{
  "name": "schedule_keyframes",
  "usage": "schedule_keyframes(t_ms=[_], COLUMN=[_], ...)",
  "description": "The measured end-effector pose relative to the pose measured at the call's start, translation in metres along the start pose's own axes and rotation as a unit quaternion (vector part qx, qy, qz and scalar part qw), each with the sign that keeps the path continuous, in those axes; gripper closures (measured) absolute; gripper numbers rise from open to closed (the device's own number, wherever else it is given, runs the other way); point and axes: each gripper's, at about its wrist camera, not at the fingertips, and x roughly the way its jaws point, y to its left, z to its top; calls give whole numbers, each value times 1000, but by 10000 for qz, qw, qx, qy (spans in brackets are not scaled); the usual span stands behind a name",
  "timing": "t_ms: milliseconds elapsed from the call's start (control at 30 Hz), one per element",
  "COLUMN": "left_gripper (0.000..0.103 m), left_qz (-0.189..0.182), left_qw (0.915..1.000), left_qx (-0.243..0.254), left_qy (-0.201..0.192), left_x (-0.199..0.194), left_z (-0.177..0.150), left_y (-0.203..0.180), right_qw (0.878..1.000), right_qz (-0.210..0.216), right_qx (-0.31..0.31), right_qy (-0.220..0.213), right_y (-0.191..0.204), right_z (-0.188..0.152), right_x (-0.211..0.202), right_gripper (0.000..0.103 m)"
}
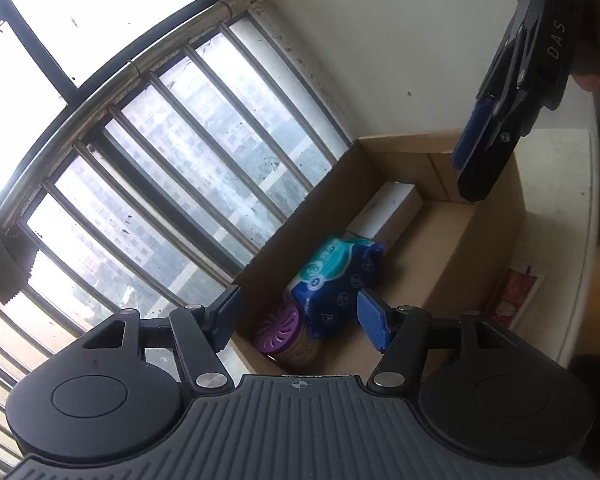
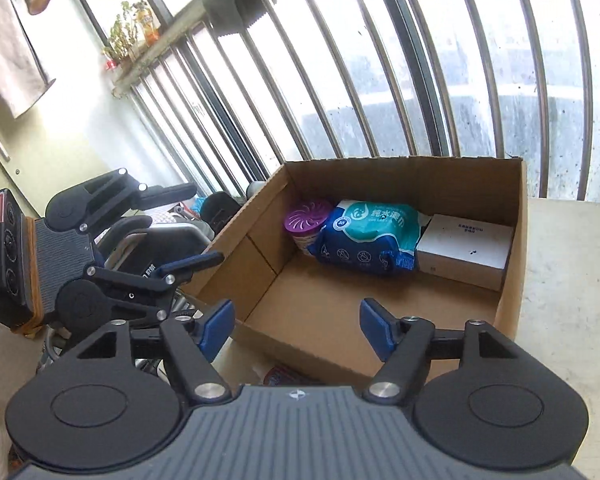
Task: Organize objects
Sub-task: 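Withdraw both grippers from the box and move toward the toothpaste tube, then lower the left gripper onto the red toothpaste tube and close on it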
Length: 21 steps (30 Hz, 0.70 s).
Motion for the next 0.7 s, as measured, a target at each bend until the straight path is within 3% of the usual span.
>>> schedule_keyframes(t_ms=[200, 367, 500, 700], left_gripper=[36, 35, 35, 35], left_qz=[-600, -1138, -1575, -1950], left_qw=[9981, 9934, 9873, 9801], left_qx=[-106, -86, -72, -146], left_qy=[-20, -88, 168, 324], left_x=[-8, -3, 32, 85], left_z=[-14, -33, -50, -57], left_y=[-28, -50, -73, -88], right_qw=[9988, 9998, 9994, 9970], right_qz=[278, 15, -57, -378], right_qx=[153, -73, -16, -671], right_qy=[-371, 195, 332, 116], right_y=[2, -5, -17, -21], right_z=[-48, -80, -92, -98], right_x=[-18, 8, 28, 39], right_gripper=[26, 26, 26, 26])
